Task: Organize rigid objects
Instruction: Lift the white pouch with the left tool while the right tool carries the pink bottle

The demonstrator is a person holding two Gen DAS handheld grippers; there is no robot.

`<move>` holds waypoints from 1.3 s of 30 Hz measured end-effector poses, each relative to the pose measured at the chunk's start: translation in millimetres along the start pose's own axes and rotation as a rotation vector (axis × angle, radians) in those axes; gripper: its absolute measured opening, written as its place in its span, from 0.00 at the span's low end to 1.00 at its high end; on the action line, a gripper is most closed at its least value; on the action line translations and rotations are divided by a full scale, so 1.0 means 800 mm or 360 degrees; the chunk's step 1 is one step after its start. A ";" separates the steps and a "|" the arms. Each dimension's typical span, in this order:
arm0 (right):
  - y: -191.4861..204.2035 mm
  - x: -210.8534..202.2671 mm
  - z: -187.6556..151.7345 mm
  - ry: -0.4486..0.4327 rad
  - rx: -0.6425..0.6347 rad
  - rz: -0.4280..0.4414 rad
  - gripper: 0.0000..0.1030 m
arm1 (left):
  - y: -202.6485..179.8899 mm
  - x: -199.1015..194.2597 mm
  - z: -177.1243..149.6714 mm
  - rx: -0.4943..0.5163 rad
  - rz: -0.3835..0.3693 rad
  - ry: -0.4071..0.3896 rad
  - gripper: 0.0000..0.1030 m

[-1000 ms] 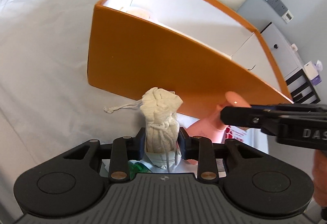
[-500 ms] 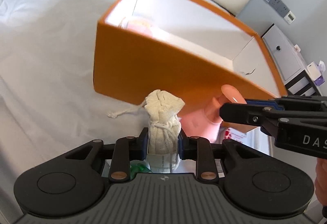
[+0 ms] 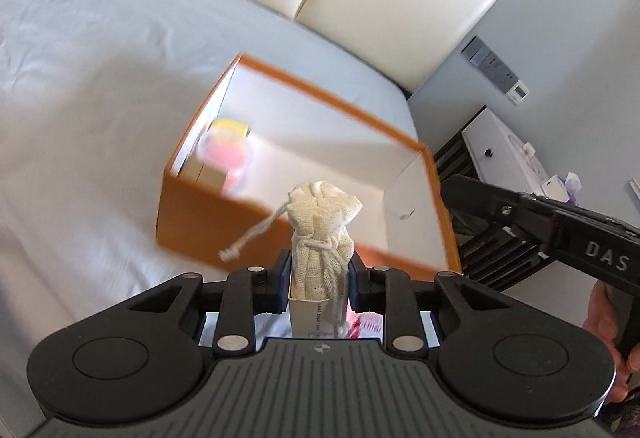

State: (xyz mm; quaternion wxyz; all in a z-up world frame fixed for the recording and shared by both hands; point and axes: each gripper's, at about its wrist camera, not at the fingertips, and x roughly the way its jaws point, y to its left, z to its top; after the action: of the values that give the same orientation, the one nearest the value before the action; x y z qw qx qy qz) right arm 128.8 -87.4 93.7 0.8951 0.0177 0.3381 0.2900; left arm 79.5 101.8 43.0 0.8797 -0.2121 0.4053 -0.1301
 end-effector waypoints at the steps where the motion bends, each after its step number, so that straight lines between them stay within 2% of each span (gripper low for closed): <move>1: 0.000 -0.005 0.006 -0.0026 -0.0006 -0.0010 0.00 | -0.001 0.001 0.006 0.0005 0.0013 0.0003 0.29; 5: -0.006 0.010 0.008 0.0073 0.0038 -0.0017 0.00 | -0.006 0.018 0.009 0.0016 0.0051 0.0054 0.29; 9: -0.014 0.039 -0.016 0.0273 0.0007 -0.0103 0.05 | 0.007 0.023 -0.006 -0.0035 0.0041 0.0119 0.29; 11: -0.021 0.055 -0.032 0.0402 0.0005 -0.0154 0.11 | 0.013 0.026 -0.016 -0.0058 0.0048 0.0159 0.29; 12: -0.025 0.059 -0.041 0.0453 0.0015 -0.0158 0.21 | 0.014 0.026 -0.023 -0.0056 0.0053 0.0175 0.29; 13: -0.027 0.063 -0.050 0.0498 0.0023 -0.0146 0.24 | 0.015 0.027 -0.029 -0.0050 0.0057 0.0190 0.29; 19: -0.019 0.064 -0.113 0.0678 -0.0003 -0.0083 0.24 | 0.010 0.022 -0.056 -0.0014 -0.0016 0.0265 0.29; 24: -0.007 0.067 -0.162 0.0806 -0.0123 -0.0046 0.28 | 0.009 0.029 -0.069 0.0004 -0.0023 0.0335 0.29; 27: -0.003 0.078 -0.182 0.0858 -0.0162 -0.0047 0.28 | 0.007 0.034 -0.069 0.0018 -0.0003 0.0349 0.29; 31: -0.002 0.099 -0.186 0.0859 -0.0181 -0.0057 0.34 | 0.006 0.034 -0.070 0.0023 0.0009 0.0332 0.29; 35: -0.002 0.116 -0.188 0.0949 -0.0136 -0.0030 0.37 | 0.014 0.030 -0.071 -0.0007 0.0047 0.0319 0.29; 39: 0.002 0.107 -0.185 0.0907 -0.0204 -0.0008 0.47 | 0.022 0.026 -0.070 -0.0024 0.0055 0.0323 0.29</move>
State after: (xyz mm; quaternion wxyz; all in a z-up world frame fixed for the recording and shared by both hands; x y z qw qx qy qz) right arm 88.6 -65.2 -70.7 0.7641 -0.1219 0.5570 0.3018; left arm 50.7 93.7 -11.9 0.8346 -0.1975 0.4968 -0.1328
